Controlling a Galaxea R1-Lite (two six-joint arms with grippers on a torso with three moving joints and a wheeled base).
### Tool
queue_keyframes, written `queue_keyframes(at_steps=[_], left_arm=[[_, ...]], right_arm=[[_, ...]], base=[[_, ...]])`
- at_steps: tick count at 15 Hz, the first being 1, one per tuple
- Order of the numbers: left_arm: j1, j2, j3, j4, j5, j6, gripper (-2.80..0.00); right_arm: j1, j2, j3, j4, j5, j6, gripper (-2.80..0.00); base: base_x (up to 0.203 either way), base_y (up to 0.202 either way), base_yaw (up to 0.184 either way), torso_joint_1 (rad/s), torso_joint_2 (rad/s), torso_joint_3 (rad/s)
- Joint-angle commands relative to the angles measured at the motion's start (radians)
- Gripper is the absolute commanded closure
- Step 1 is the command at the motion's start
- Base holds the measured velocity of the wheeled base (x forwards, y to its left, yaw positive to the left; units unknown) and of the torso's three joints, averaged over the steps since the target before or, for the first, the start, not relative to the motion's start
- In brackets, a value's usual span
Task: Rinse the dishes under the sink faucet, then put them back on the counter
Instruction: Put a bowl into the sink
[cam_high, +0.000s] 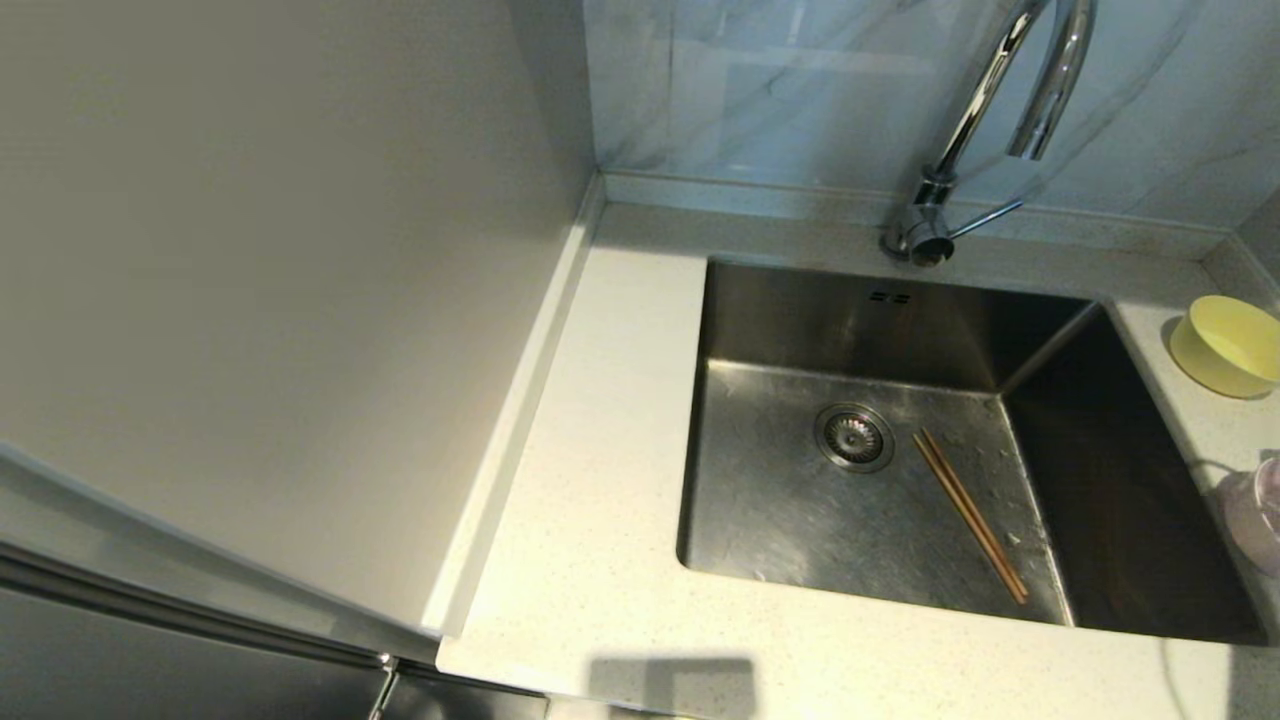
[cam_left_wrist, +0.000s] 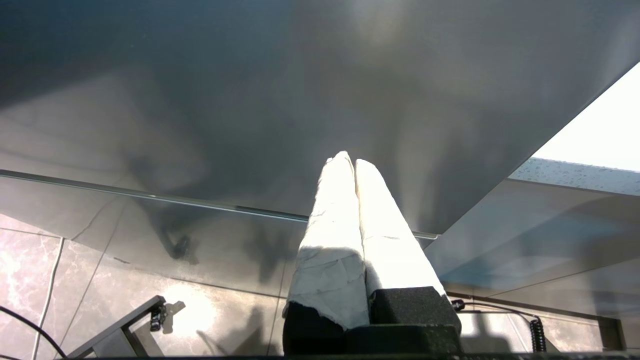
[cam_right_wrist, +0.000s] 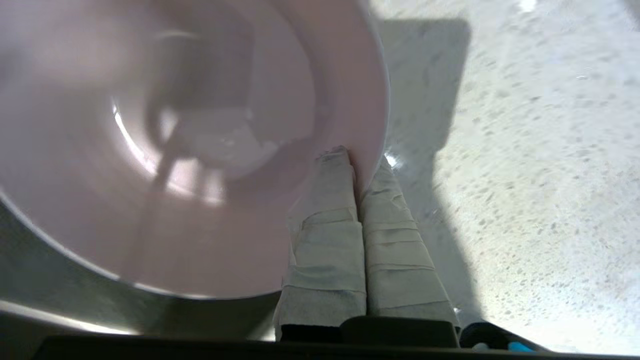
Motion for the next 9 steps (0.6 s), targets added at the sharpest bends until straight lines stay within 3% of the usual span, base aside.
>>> queue_keyframes(at_steps=[1,4,9], left_arm=[[0.0,-0.003,0.0,0.0,0.0,0.0,0.0],[0.0,-0.003,0.0,0.0,0.0,0.0,0.0],[0.0,-0.003,0.0,0.0,0.0,0.0,0.0]], right_arm=[[0.035,-0.053,0.032,-0.038,0.005,-0.025,0.0],[0.162,-0.088,0.063,-0.144,-0.016,-0.04,0.0],[0.486,-0.106,0.063,-0.187,-0.19,-0.033,0.0]], base=[[0.0,0.0,0.0,0.0,0.0,0.0],[0.0,0.0,0.0,0.0,0.0,0.0],[0.0,0.0,0.0,0.0,0.0,0.0]])
